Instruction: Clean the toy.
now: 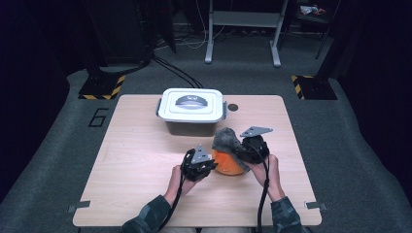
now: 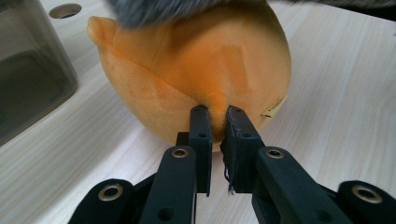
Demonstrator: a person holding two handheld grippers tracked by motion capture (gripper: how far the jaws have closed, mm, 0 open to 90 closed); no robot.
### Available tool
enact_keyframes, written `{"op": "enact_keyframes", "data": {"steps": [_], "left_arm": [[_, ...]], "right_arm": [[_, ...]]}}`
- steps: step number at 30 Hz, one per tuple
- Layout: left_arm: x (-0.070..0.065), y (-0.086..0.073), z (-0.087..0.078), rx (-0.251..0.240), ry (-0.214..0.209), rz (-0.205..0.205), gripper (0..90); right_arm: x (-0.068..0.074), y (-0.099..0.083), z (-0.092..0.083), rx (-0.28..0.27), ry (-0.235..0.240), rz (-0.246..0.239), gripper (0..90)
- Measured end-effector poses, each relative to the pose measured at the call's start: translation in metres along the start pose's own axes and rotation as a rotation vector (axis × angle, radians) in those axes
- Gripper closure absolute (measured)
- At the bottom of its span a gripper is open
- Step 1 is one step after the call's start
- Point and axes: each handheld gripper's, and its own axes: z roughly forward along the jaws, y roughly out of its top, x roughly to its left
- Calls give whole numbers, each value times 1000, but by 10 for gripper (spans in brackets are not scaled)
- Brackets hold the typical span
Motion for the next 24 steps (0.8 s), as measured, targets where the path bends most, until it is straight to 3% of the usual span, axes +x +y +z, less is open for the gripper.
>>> {"op": "enact_keyframes", "data": {"steps": [4,9,18,24], "left_arm": [[-3,1,1,16,2,17,831],[-3,-1,2,14,9,-1,838],[-4,-3,3,9,5,-20,840],[-3,-4,3,2,2,-30,840]], "right_arm": [[5,-3,15,36,-18,-12,728],[4,-7,21,42,-54,-24,733],[4,-9,17,46,-90,-19,735],[-5,-13,13,46,-130,-8,734]]}}
